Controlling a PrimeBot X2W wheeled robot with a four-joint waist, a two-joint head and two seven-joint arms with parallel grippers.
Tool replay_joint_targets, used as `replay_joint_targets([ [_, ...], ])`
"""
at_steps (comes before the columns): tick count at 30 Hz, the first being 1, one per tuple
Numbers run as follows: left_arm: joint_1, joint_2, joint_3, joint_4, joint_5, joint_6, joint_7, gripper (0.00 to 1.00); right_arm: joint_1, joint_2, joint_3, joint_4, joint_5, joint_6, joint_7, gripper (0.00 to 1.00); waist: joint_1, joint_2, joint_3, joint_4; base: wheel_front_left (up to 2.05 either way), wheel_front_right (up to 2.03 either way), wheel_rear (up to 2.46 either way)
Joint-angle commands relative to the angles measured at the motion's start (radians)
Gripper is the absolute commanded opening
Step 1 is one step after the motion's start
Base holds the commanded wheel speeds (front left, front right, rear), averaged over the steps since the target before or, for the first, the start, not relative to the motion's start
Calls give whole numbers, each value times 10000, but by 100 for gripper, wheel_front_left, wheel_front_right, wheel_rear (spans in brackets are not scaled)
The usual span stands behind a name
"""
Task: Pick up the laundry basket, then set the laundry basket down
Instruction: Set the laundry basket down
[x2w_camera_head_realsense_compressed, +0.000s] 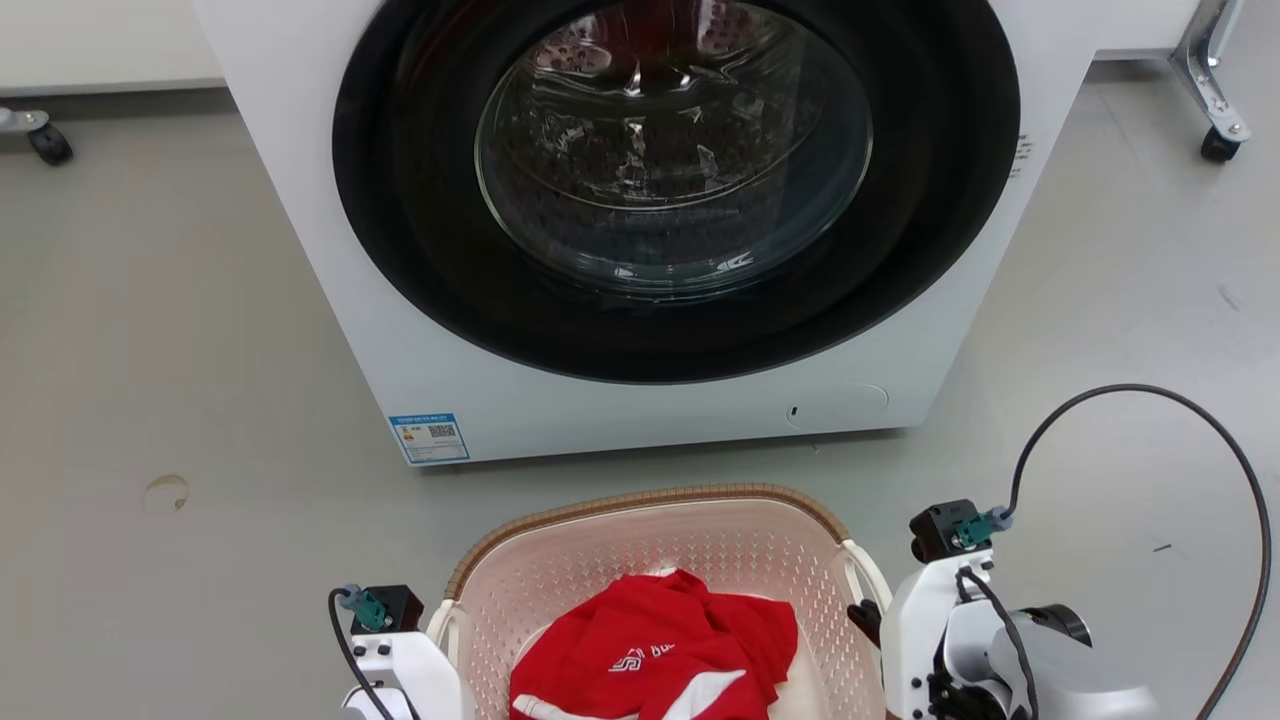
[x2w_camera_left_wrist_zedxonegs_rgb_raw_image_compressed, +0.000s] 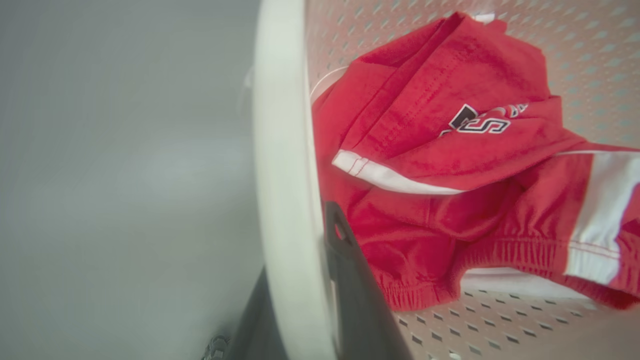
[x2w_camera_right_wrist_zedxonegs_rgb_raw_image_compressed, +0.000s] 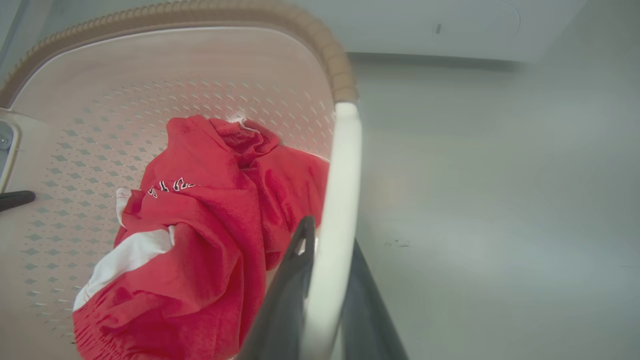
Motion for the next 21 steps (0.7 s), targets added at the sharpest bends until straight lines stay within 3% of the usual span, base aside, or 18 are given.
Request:
replay_joint_targets([
  [1, -347, 1226, 189, 311, 115, 257, -77, 0, -571, -1146, -59, 612, -93, -205, -380, 0, 0, -1, 310, -4, 0, 0, 0],
  [21, -1781, 876, -9, 311, 306, 451, -870, 0, -1708, -1341, -55, 683, -316, -205, -1541, 0, 0, -1, 3025, -88, 0, 0, 0],
])
